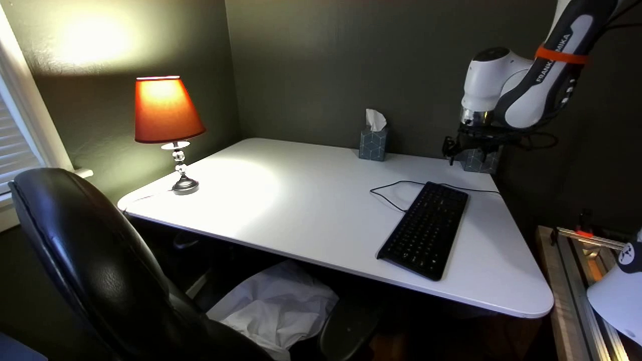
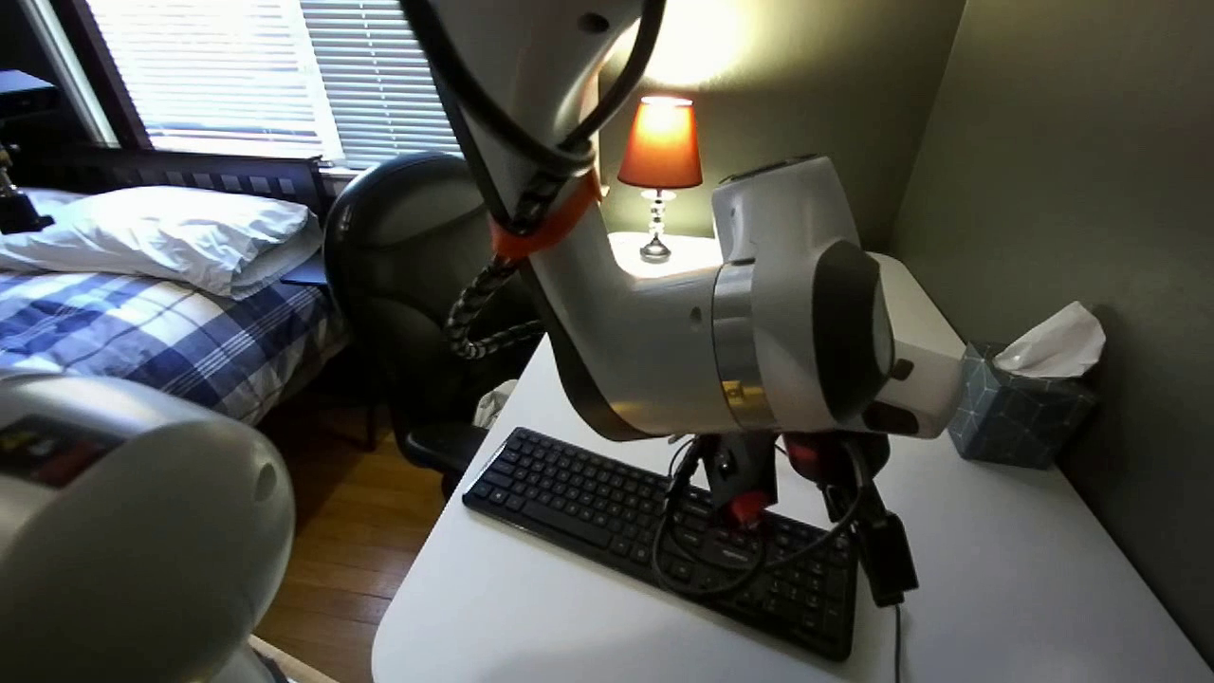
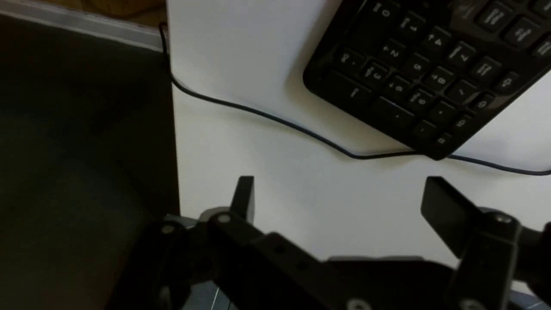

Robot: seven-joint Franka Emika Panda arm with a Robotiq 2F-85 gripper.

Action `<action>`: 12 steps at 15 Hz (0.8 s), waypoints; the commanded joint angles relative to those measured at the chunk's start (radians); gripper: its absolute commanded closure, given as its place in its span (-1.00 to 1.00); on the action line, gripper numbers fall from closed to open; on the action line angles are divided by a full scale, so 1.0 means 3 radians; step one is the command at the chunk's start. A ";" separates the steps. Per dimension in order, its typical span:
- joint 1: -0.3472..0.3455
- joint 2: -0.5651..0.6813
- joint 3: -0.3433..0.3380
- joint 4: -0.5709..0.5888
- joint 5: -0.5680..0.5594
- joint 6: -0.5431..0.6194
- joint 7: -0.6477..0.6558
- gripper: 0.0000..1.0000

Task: Press one key on the keyboard.

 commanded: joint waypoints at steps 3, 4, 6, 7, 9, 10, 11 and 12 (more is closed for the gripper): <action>0.0229 -0.0780 -0.0080 -0.0087 -0.0604 -0.0864 -0.0052 -1.00; 0.0231 -0.0923 -0.0028 -0.0105 -0.0596 -0.1057 -0.0105 -1.00; -0.0410 -0.1061 0.0723 -0.0126 -0.0495 -0.1305 -0.0196 -1.00; -0.0581 -0.1135 0.0953 -0.0148 -0.0489 -0.1402 -0.0232 -1.00; -0.0878 -0.1288 0.1362 -0.0195 -0.0403 -0.1542 -0.0351 -1.00; -0.1001 -0.1342 0.1538 -0.0219 -0.0334 -0.1584 -0.0444 -1.00; -0.1113 -0.1388 0.1699 -0.0233 -0.0263 -0.1620 -0.0525 -1.00; -0.1218 -0.1431 0.1849 -0.0251 -0.0181 -0.1650 -0.0606 -1.00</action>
